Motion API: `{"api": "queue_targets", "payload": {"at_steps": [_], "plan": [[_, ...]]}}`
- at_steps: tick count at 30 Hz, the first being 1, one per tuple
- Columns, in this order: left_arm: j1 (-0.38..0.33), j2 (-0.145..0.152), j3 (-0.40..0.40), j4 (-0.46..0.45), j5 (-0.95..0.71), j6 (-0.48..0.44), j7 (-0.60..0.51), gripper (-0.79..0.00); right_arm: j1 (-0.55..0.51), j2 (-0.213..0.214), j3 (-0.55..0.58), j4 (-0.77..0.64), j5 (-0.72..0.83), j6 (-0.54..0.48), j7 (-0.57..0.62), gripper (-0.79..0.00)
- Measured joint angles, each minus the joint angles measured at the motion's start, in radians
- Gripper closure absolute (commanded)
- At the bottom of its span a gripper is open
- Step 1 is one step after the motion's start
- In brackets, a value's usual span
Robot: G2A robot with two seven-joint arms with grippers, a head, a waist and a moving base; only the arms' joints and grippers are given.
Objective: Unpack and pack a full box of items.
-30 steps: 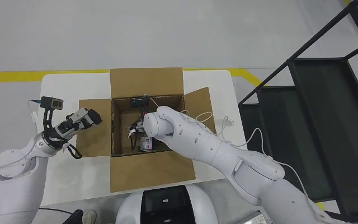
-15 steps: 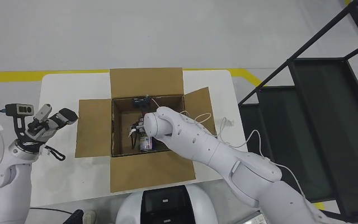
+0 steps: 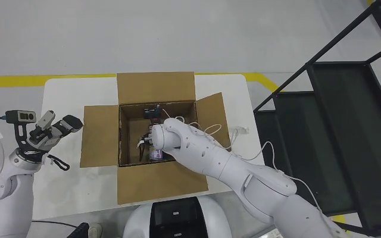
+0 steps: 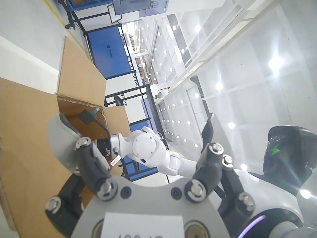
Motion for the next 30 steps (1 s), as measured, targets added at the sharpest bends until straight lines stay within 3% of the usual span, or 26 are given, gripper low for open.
{"api": "queue_targets", "payload": {"at_steps": [4,6,8,9,22,30], "plan": [[0.0,0.0,0.0,0.0,0.0,0.0,0.0,-0.785,-0.002,-0.005,0.008,0.006,-0.006,-0.003,0.002,-0.763],[0.0,0.0,0.0,0.0,0.0,0.0,0.0,-0.785,-0.002,-0.008,0.011,0.01,-0.01,-0.003,0.003,-0.345],[0.0,0.0,0.0,0.0,0.0,0.0,0.0,-0.785,-0.002,-0.011,0.012,0.014,-0.016,-0.001,0.004,-0.086],[0.0,0.0,0.0,0.0,0.0,0.0,0.0,-0.785,-0.002,-0.012,0.013,0.016,-0.018,0.002,0.007,0.0],[0.0,0.0,0.0,0.0,0.0,0.0,0.0,-0.785,-0.016,-0.024,0.025,0.004,-0.054,0.037,0.024,0.0],[0.0,0.0,0.0,0.0,0.0,0.0,0.0,-0.785,-0.106,0.019,0.037,-0.241,-0.203,0.15,0.021,0.0]]}}
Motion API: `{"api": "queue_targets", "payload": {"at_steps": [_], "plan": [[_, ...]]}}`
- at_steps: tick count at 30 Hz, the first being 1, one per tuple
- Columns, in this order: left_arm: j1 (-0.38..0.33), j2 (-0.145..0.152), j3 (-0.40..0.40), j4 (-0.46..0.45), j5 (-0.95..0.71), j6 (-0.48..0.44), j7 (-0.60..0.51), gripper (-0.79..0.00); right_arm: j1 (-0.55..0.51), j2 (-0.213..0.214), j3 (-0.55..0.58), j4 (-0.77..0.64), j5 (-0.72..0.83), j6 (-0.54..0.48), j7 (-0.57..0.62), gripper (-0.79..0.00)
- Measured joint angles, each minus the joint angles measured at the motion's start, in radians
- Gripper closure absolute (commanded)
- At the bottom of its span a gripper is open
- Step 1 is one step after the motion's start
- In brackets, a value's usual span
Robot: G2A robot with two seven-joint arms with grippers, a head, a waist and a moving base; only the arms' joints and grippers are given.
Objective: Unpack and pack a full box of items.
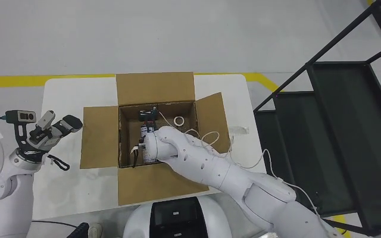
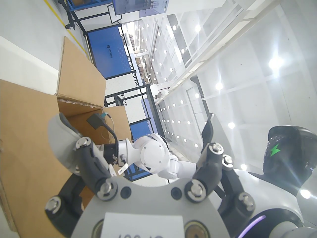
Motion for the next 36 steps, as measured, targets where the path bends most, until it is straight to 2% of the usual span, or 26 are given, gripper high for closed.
{"api": "queue_targets", "payload": {"at_steps": [7,11,17,22,24,36], "plan": [[0.0,0.0,0.0,0.0,0.0,0.0,0.0,-0.785,-0.177,0.089,0.056,-0.341,-0.249,0.055,-0.029,0.0],[0.0,0.0,0.0,0.0,0.0,0.0,0.0,-0.785,-0.298,0.138,0.107,-0.521,-0.387,0.0,-0.075,0.0],[0.0,0.0,0.0,0.0,0.0,0.0,0.0,-0.785,-0.475,0.183,0.203,-0.697,-0.462,-0.134,-0.233,0.0],[0.0,0.0,0.0,0.0,0.0,0.0,0.0,-0.785,-0.604,0.209,0.267,-0.771,-0.464,-0.281,-0.374,0.0],[0.0,0.0,0.0,0.0,0.0,0.0,0.0,-0.785,-0.626,0.213,0.272,-0.775,-0.481,-0.32,-0.397,0.0],[0.0,0.0,0.0,0.0,0.0,0.0,0.0,-0.785,-0.623,0.213,0.27,-0.774,-0.481,-0.303,-0.394,0.0]]}}
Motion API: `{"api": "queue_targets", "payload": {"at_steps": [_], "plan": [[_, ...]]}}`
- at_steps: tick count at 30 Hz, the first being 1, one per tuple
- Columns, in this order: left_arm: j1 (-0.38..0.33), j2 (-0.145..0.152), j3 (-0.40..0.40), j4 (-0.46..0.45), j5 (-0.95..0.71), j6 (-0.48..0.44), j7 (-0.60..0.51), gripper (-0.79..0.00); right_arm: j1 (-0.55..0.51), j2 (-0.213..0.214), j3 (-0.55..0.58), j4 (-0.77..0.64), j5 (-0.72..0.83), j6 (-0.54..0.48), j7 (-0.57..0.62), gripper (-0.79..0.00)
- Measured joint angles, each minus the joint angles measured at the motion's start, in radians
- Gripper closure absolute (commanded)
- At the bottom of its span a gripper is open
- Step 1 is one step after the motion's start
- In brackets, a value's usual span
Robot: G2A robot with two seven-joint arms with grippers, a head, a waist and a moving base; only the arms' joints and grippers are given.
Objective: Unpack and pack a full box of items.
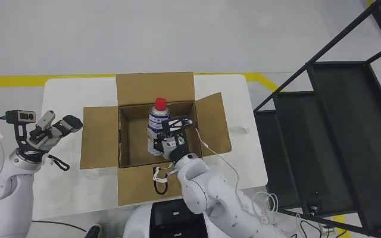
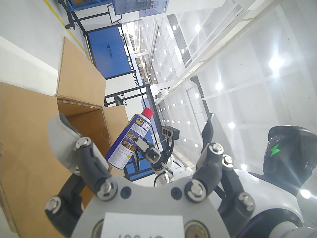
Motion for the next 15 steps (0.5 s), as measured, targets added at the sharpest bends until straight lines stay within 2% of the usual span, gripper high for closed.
{"api": "queue_targets", "payload": {"at_steps": [11,15], "plan": [[0.0,0.0,0.0,0.0,0.0,0.0,0.0,-0.785,-0.001,0.0,0.001,0.001,0.001,-0.002,0.0,0.0],[0.0,0.0,0.0,0.0,0.0,0.0,0.0,-0.785,-0.013,0.007,0.06,-0.004,0.064,-0.074,0.018,0.0]]}}
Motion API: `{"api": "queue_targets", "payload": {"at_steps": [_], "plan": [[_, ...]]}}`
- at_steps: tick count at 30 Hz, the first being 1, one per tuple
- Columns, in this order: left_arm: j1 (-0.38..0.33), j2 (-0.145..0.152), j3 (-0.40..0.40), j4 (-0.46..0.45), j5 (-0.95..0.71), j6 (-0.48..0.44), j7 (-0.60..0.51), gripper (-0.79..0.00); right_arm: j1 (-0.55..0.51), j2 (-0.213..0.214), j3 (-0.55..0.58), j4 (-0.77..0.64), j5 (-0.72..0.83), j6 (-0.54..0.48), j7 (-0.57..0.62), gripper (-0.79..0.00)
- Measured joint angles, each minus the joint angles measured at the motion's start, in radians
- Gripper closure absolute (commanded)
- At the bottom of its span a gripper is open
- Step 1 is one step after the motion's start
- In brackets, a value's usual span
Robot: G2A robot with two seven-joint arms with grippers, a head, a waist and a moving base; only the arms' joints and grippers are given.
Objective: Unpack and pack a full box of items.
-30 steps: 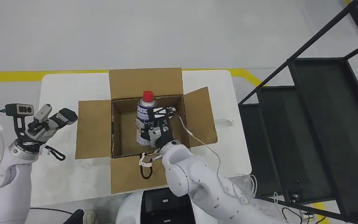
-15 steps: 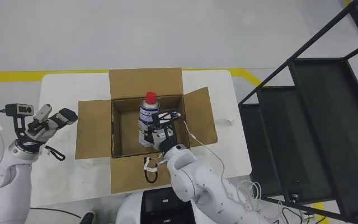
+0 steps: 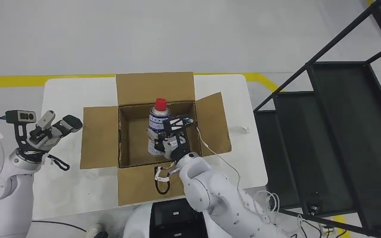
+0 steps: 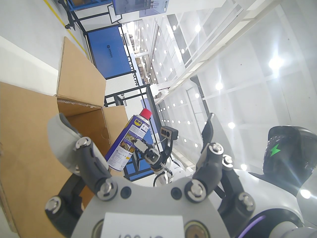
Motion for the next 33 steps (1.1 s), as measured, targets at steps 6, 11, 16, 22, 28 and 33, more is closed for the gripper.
{"api": "queue_targets", "payload": {"at_steps": [6,11,16,22,28,33], "plan": [[0.0,0.0,0.0,0.0,0.0,0.0,0.0,-0.785,-0.038,0.024,0.15,-0.062,0.109,-0.18,0.037,0.0],[0.0,0.0,0.0,0.0,0.0,0.0,0.0,-0.785,-0.047,0.042,0.266,-0.102,0.17,-0.305,0.085,0.0],[0.0,0.0,0.0,0.0,0.0,0.0,0.0,-0.785,-0.069,0.055,0.378,-0.131,0.235,-0.373,0.107,0.0],[0.0,0.0,0.0,0.0,0.0,0.0,0.0,-0.785,-0.156,0.074,0.54,-0.168,0.361,-0.481,0.092,0.0],[0.0,0.0,0.0,0.0,0.0,0.0,0.0,-0.785,-0.288,0.09,0.694,-0.202,0.435,-0.595,0.062,0.0],[0.0,0.0,0.0,0.0,0.0,0.0,0.0,-0.785,-0.316,0.093,0.72,-0.207,0.459,-0.625,0.049,0.0]]}}
